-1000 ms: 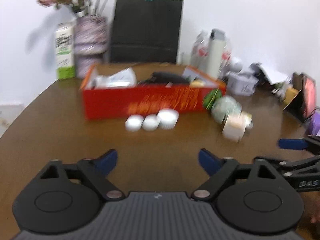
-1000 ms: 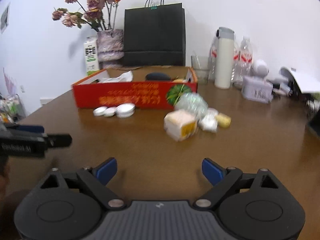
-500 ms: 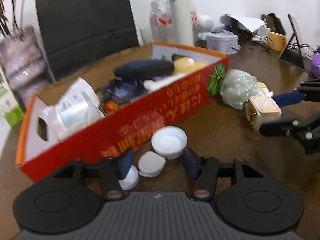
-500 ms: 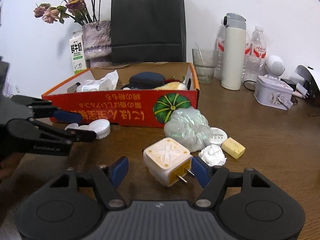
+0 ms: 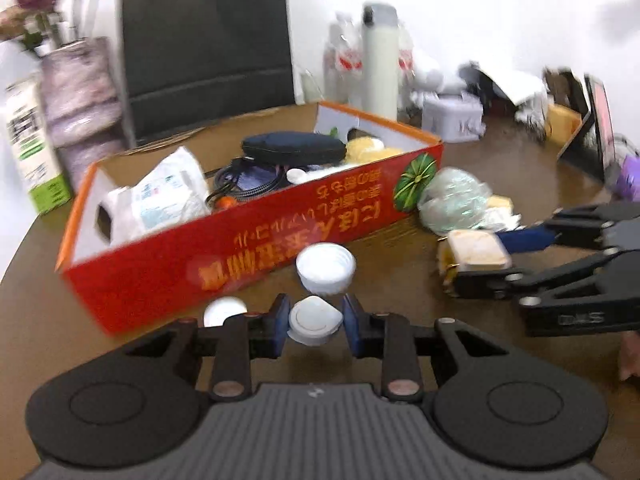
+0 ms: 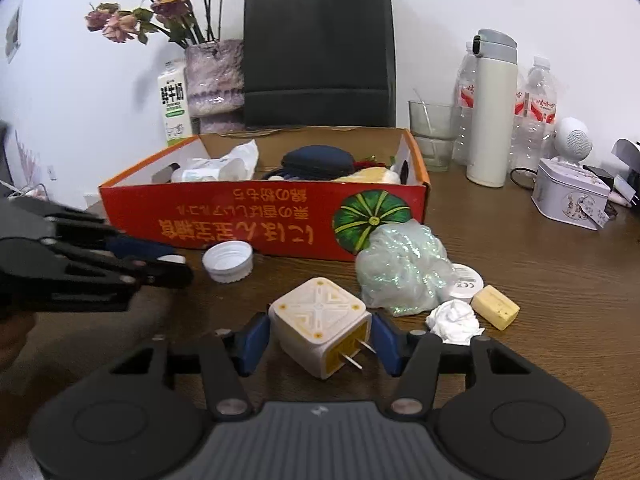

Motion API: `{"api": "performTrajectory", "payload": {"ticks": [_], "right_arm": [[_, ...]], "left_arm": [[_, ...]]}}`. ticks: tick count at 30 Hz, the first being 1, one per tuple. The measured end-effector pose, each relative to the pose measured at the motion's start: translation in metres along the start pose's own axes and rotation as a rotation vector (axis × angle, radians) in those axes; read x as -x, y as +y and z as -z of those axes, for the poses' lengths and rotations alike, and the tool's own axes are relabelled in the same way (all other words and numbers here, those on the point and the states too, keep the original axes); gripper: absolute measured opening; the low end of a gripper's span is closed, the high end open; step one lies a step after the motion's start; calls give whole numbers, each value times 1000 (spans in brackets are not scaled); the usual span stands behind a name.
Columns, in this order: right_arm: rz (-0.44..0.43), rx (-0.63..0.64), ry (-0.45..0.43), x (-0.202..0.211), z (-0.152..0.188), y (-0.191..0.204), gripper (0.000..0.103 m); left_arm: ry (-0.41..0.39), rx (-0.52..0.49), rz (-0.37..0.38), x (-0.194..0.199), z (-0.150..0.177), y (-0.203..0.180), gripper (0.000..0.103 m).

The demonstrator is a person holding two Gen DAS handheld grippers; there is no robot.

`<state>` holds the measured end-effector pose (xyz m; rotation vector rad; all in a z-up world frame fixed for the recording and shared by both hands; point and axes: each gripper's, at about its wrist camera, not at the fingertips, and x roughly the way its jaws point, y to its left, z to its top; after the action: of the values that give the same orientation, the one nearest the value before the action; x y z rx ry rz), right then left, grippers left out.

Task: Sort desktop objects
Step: 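Grasp the white plug adapter with the right tool while the left grasps a white cap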

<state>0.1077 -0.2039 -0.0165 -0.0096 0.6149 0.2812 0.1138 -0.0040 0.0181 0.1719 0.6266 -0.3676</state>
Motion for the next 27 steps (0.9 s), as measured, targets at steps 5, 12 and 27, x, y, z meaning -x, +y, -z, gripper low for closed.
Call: {"api": "performTrajectory", "payload": {"ticks": [5,12,27], "right_arm": [[-30,2,34,19,7,20,55],[-91,48,26,75,35,67,55],[47,88,-21,146,72,94,55]], "left_arm": [[-24,136,-146,53,38,-17,29],[-66,281,-130,118,76,-24,29],[-36,302,-57,134,107,-34,29]]}}
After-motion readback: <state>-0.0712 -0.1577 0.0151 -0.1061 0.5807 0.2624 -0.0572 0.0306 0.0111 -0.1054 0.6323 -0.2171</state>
